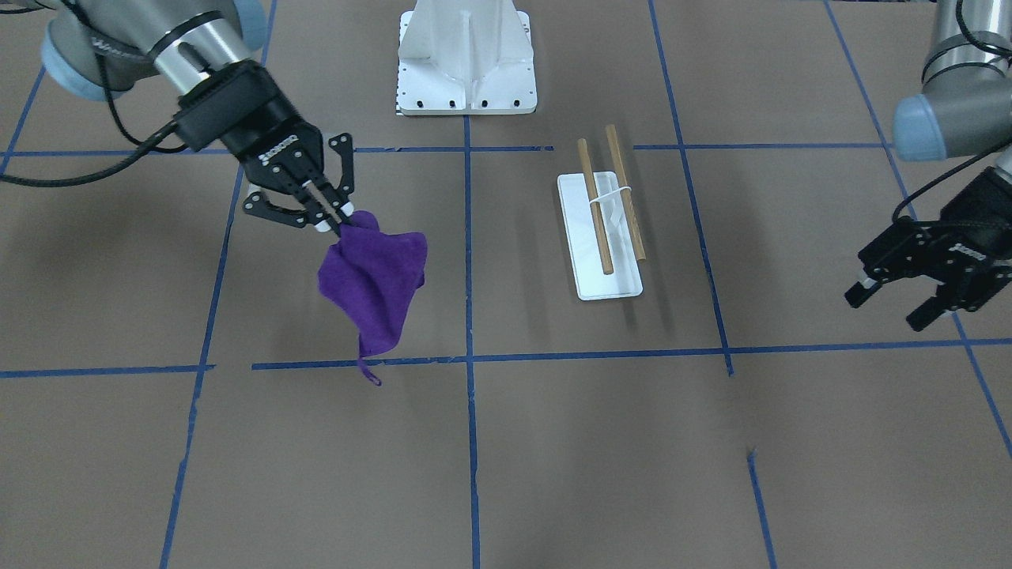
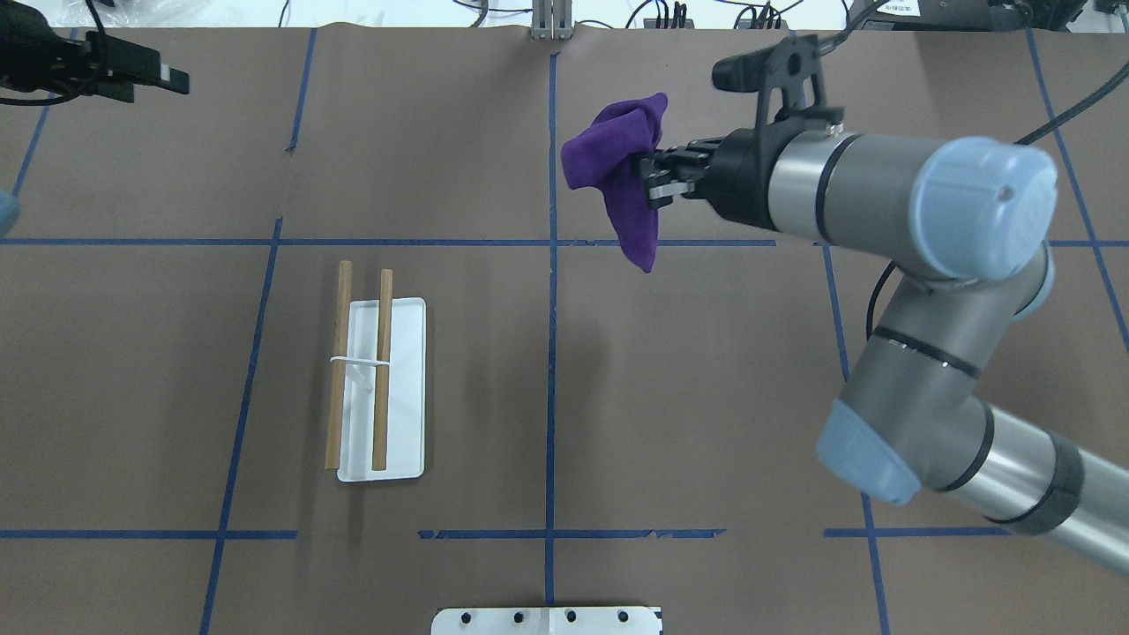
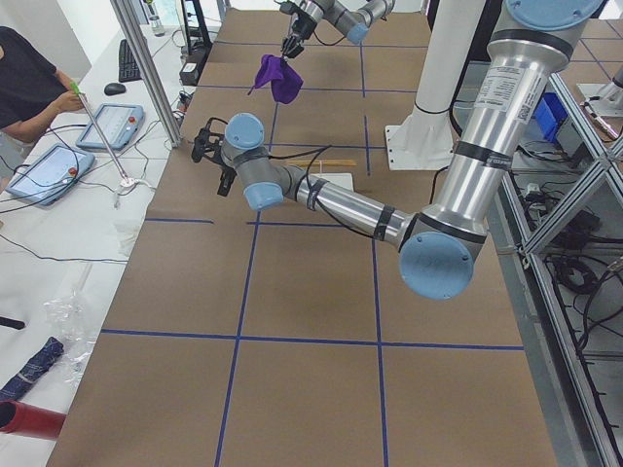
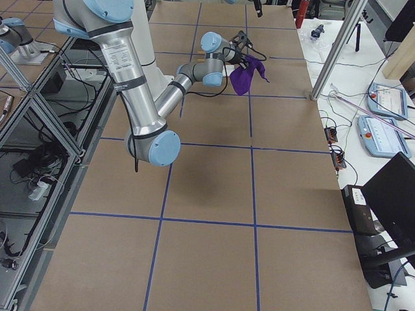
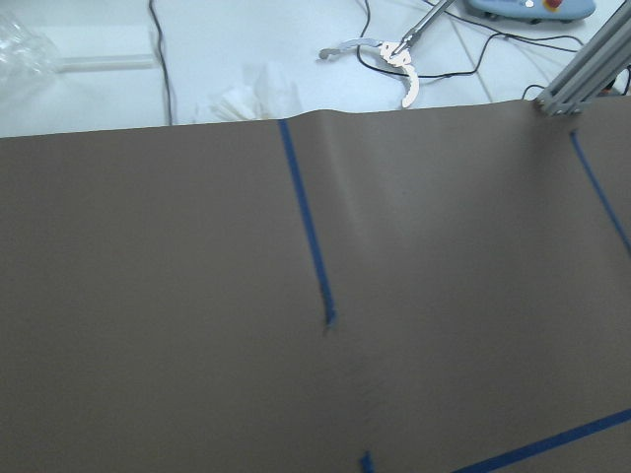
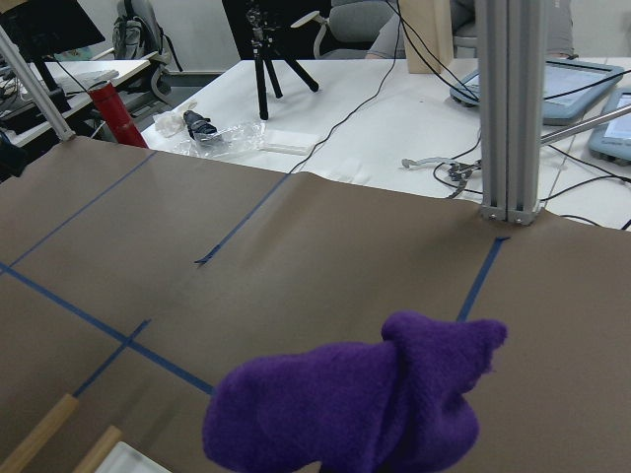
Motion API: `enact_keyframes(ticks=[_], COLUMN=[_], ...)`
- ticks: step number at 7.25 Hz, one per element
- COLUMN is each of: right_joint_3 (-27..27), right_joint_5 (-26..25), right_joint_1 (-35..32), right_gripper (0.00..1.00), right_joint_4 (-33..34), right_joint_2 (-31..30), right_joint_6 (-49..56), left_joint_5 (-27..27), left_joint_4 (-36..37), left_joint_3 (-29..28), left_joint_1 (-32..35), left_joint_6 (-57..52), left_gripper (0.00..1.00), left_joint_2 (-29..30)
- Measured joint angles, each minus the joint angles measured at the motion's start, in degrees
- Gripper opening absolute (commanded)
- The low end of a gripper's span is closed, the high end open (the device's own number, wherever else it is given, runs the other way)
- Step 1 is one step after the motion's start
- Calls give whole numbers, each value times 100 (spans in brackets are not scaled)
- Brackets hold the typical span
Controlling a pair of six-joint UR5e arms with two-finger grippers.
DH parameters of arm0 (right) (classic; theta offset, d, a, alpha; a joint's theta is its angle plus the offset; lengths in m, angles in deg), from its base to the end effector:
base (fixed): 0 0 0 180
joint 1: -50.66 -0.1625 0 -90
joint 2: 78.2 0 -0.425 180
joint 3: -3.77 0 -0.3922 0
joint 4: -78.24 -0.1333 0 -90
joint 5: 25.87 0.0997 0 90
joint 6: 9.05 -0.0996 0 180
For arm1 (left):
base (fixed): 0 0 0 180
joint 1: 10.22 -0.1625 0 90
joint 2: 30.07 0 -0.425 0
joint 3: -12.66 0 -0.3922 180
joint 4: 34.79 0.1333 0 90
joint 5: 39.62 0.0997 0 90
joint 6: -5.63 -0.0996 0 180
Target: Hang towel on rack
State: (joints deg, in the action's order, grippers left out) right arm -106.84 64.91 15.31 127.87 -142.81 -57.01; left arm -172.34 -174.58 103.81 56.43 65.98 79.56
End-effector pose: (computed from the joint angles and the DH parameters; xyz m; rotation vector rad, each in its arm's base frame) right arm -0.3807 -0.4318 0.1711 0.9344 -1.1840 -0.1040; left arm 0.1821 -0.5876 0.3540 0.4360 1.2506 -0.0899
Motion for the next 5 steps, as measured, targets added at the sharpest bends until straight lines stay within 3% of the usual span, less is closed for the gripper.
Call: enact_keyframes(ticks=[2,5], right_joint_3=[-7,-13], right_joint_5=[-691,-814], right_joint_1=[628,828], right_gripper=[0,0], right_joint_4=[40,47], right_joint_2=[149,228], right_joint_6=[56,211], left_joint_5=[27,561], left_joint_4=[-571,-622], left_joint_3=[-29,-301], left_joint_1=[-589,-1421], left_joint_6=[1882,3755], left_gripper=[99,99], left_joint_2=[502,1525])
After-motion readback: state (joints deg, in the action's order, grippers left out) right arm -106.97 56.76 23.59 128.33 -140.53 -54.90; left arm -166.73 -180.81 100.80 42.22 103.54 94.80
